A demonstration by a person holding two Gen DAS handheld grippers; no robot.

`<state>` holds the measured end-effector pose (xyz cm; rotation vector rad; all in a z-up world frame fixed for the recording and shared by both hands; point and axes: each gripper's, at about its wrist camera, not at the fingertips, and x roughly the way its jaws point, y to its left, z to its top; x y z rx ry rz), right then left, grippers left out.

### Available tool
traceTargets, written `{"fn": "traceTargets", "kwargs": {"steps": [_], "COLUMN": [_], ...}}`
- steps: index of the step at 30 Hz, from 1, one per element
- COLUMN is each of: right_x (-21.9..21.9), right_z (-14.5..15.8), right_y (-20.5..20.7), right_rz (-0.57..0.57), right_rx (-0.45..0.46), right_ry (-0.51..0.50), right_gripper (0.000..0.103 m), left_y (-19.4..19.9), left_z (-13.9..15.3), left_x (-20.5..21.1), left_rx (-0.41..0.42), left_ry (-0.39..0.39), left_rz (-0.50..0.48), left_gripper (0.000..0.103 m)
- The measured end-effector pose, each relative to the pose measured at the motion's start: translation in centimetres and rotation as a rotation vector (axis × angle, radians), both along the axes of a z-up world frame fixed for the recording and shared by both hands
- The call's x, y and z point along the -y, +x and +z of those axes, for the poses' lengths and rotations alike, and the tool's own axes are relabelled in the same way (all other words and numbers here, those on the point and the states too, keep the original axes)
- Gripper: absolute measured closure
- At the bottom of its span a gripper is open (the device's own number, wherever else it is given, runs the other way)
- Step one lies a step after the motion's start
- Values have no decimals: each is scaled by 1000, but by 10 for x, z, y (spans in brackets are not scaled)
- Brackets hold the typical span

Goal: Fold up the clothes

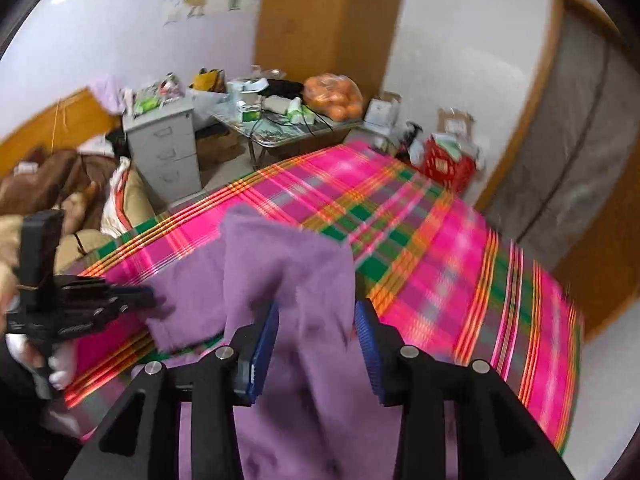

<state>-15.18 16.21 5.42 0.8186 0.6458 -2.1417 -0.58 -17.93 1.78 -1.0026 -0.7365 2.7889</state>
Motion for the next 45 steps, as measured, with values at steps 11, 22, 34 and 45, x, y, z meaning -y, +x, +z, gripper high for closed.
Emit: {"fn": "traceTargets", "kwargs": {"steps": [11, 22, 34, 45], "right_x": [119, 149, -84, -209], "right_z": [-60, -113, 46, 11], "right_y": [-25, -50, -130, -64], "right_rz": [331, 282, -682, -770], "right_rx": [35, 89, -223, -66], "right_ry": [191, 328, -284, -323], "right_gripper": [53, 95, 95, 73], "left_y": [5, 6, 4, 0], "left_z": [3, 3, 2, 2], "left_x": [2, 5, 9, 3], "left_rx": [-32, -32, -32, -11], "left_ry": [24, 36, 42, 8], "left_rz": [-4, -1, 7, -11], "left_gripper": [92, 92, 92, 85]}}
